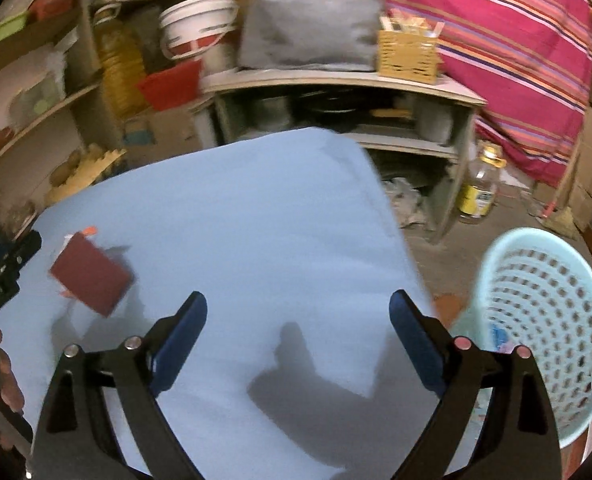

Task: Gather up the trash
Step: 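Grasp the clear plastic bag with the left tool while the right tool grasps the maroon pad, then carry the bag and pad over the basket and open both tools to drop them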

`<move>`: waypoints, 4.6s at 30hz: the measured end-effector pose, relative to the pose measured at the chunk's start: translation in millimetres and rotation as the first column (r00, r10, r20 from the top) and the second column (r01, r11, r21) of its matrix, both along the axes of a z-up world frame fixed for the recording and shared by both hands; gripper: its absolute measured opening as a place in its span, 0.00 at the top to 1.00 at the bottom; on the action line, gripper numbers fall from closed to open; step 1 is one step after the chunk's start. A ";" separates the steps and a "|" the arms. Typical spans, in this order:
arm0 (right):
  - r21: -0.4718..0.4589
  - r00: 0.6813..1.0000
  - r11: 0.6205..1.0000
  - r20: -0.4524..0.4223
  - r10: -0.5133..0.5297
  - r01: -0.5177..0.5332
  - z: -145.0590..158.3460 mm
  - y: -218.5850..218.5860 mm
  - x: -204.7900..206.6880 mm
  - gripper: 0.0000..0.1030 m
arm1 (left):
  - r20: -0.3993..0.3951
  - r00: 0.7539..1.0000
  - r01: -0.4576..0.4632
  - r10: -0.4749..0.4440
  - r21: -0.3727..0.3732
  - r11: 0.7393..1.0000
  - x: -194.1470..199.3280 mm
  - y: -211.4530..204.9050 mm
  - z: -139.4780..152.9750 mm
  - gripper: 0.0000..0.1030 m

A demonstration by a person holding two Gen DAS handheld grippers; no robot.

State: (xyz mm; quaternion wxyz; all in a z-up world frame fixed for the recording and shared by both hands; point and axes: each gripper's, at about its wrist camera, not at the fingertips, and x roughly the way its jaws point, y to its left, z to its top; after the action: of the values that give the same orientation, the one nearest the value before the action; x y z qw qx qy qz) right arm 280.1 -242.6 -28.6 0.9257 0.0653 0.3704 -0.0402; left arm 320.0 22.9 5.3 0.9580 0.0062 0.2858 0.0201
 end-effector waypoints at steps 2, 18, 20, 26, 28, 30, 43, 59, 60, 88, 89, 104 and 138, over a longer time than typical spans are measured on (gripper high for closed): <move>-0.010 0.999 0.999 -0.012 0.044 -0.044 -5.2 25.6 8.7 0.12 | -0.010 1.000 -0.028 0.028 -0.001 1.000 2.1 21.2 -3.0 0.05; -0.060 0.953 0.954 -0.094 0.288 -0.294 -43.4 172.5 35.0 0.12 | -0.056 0.993 -0.106 0.105 -0.025 0.994 -3.7 101.4 -24.3 0.05; -0.104 0.953 0.949 -0.091 0.288 -0.297 -44.1 182.2 36.9 0.12 | -0.063 0.992 -0.111 0.108 -0.045 0.993 -1.2 104.7 -25.4 0.05; -0.136 0.947 0.937 -0.047 0.318 -0.321 -37.5 190.1 44.9 0.13 | -0.060 0.994 -0.095 0.092 -0.052 0.994 1.9 99.4 -25.3 0.05; -0.108 0.939 0.933 -0.042 0.340 -0.343 -36.3 188.3 47.7 0.31 | -0.061 0.994 -0.088 0.085 -0.047 0.995 3.6 94.2 -25.7 0.05; -0.061 0.937 0.935 -0.050 0.347 -0.350 -36.0 181.4 51.5 0.43 | -0.064 0.995 -0.084 0.081 -0.050 0.995 5.3 89.8 -26.1 0.05; 0.073 0.964 0.961 0.014 0.265 -0.265 -25.4 119.1 60.2 0.86 | -0.088 0.996 -0.023 0.017 -0.069 0.997 18.5 50.1 -32.8 0.05; 0.072 0.981 0.979 0.064 0.184 -0.189 -8.9 61.5 47.0 0.86 | -0.171 0.980 0.089 -0.102 -0.082 0.993 40.5 -8.5 -54.2 0.29; 0.070 0.982 0.981 0.064 0.179 -0.183 -8.4 57.1 45.3 0.86 | -0.180 0.978 0.090 -0.104 -0.086 0.992 42.2 -9.9 -56.6 0.32; -0.053 0.987 0.994 0.125 0.099 -0.093 22.2 -12.3 -5.8 0.86 | -0.047 0.986 0.157 -0.160 -0.049 0.986 0.0 -74.1 -3.2 0.49; -0.063 0.988 0.995 0.128 0.086 -0.078 23.9 -19.5 -10.1 0.86 | -0.041 0.985 0.166 -0.168 -0.048 0.985 -2.0 -79.4 -0.9 0.49; -0.183 0.983 0.971 0.125 -0.133 0.154 30.9 -157.9 -66.1 0.86 | 0.019 0.925 0.379 -0.378 -0.035 0.925 -36.1 -219.7 25.6 0.49; -0.059 0.950 0.949 0.058 -0.305 0.309 -0.3 -278.0 -106.3 0.86 | -0.043 0.824 0.565 -0.565 -0.018 0.825 -75.6 -385.0 -23.9 0.13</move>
State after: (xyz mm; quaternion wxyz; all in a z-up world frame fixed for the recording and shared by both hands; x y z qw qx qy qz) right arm 173.7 -520.5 -28.9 0.9186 0.0919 0.3316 -0.1946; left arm 244.4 -362.1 -18.7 0.9142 0.0889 0.2936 -0.2648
